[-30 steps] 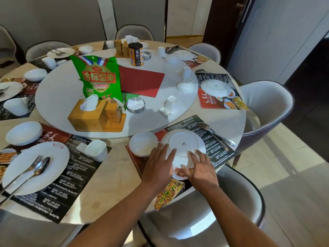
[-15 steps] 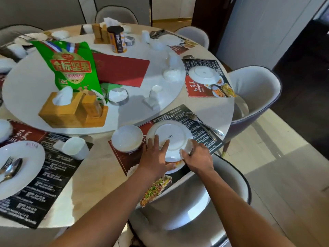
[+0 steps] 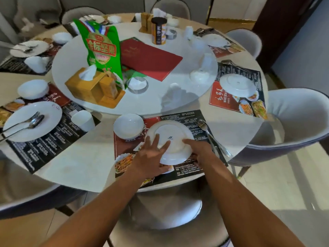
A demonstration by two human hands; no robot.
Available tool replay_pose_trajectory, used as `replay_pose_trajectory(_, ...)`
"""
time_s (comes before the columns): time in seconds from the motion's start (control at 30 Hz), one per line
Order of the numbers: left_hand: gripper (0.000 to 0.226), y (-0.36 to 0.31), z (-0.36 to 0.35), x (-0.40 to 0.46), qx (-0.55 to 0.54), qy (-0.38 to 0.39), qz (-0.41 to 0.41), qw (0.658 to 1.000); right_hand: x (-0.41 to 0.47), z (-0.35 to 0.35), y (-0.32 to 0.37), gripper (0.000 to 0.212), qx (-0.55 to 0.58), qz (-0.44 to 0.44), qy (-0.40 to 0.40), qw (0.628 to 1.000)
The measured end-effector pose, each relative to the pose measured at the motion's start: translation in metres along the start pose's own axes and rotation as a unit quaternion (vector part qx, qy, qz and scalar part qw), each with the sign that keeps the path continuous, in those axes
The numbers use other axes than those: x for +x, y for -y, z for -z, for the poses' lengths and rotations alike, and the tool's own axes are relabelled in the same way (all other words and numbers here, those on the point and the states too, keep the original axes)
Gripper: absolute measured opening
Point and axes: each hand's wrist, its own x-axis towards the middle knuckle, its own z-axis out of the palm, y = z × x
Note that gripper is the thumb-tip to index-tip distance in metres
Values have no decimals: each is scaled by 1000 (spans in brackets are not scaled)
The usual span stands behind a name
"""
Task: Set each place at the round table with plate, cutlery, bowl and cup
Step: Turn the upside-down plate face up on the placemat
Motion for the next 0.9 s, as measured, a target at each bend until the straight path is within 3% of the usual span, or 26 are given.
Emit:
replay_pose_trajectory(0.13,99,-3,4,-3,12,26,10,1000,-4,2,3,57,0,-6,25,1000)
replay_pose_trajectory(0.27,96,-4,11,-13,36,1,0,999,-18,7,7,49,23,-32,68,997)
replay_pose_trajectory(0.4,87,-14,13,-9,113,31,11,993,-28,11,4,55,26,-41,84,995)
replay_pose_trajectory(0.5,48,-26,19,-8,140,-47,-28,989,-33,16,5,54,85,-9,74,994)
replay_pose_trajectory(0.6,52,-33,42,-11,108,-136,-32,984,-42,24,13,45,139,41,71,987)
replay_pose_trajectory(0.67,61,-37,65,-9,53,-146,-26,987,-51,27,20,42,180,76,78,977)
replay_pose_trajectory(0.77,54,-45,91,-2,-77,-179,77,978,-59,30,24,60,237,105,84,962)
replay_pose_trajectory(0.83,34,-46,98,2,-188,-226,137,946,-61,29,21,62,194,111,40,974)
replay_pose_trajectory(0.9,31,-39,98,6,-308,-197,193,911,-60,27,12,54,98,117,-22,988)
